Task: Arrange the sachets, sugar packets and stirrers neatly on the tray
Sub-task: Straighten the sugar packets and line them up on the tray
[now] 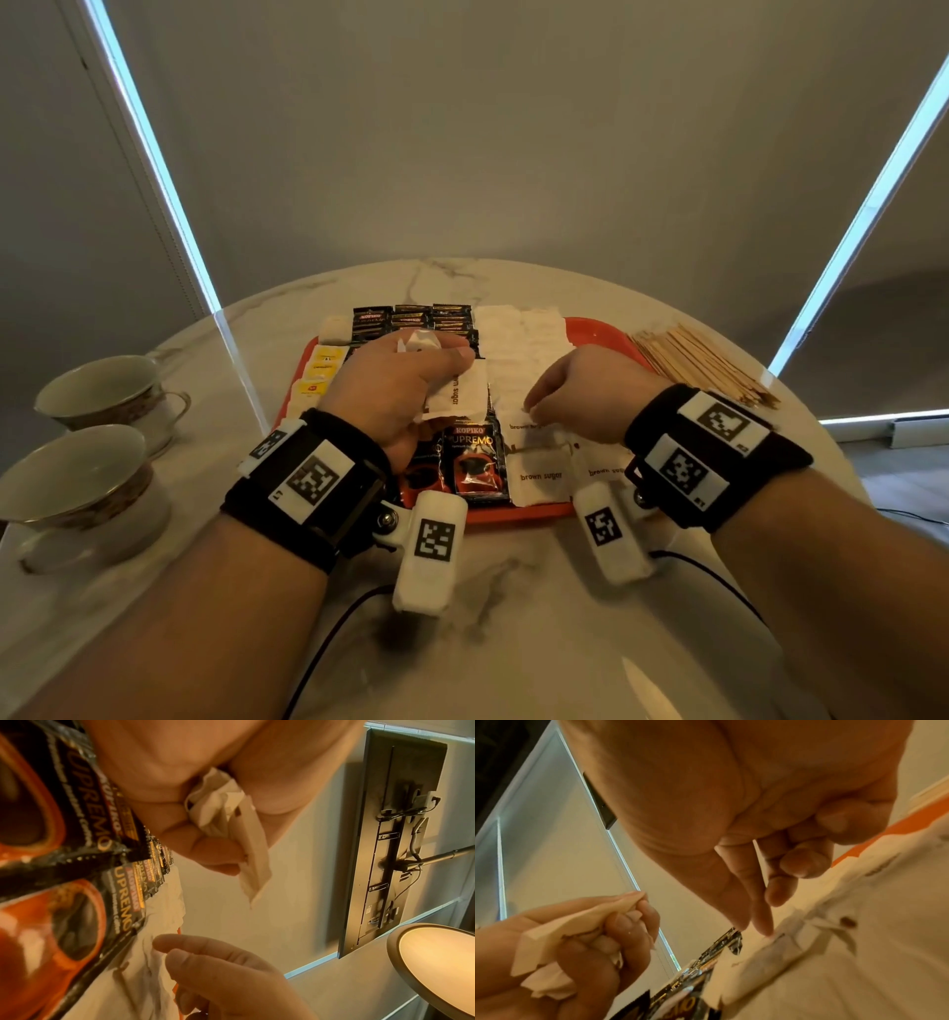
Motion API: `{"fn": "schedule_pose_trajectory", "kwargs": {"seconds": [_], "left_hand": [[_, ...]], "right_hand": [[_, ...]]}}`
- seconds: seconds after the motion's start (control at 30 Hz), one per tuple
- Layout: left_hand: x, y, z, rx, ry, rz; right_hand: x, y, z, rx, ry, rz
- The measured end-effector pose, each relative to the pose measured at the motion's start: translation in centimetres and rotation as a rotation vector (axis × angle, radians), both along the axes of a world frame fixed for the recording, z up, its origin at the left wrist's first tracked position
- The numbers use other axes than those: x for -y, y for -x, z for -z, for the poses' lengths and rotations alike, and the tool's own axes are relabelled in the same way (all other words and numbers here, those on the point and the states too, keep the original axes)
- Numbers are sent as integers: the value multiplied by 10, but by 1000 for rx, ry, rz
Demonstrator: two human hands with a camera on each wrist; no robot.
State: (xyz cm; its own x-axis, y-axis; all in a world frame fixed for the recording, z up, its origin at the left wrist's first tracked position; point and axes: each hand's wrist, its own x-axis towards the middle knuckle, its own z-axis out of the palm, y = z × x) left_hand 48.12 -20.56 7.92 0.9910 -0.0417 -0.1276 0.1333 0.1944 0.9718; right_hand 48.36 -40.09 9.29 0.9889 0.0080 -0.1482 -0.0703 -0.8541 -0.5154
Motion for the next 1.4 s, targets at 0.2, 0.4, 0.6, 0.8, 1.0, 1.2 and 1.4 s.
{"fn": "schedule_pose_trajectory", "kwargs": {"seconds": [0.2, 0.4, 0.6, 0.8, 1.0, 1.2, 1.4], "left_hand": [[0, 0, 0, 9, -15, 6], [0, 0, -1, 13, 17, 8], [2, -1, 0, -10, 33, -17], [3, -1, 2, 106, 103, -73], [1, 1, 2, 126, 65, 8], [5, 6, 1, 82, 13, 141], [2, 1, 4, 54, -37, 34]], "right_hand": [[-1, -3, 1, -2, 39, 1], [1, -2, 3, 6, 12, 29], [-5, 3, 1, 174, -195, -22], [-30, 4, -7, 28, -544, -127], [-29, -8, 2, 153, -1056, 40], [-23, -4, 7, 191, -1005, -14], [-17, -3, 3, 173, -1203, 41]]}}
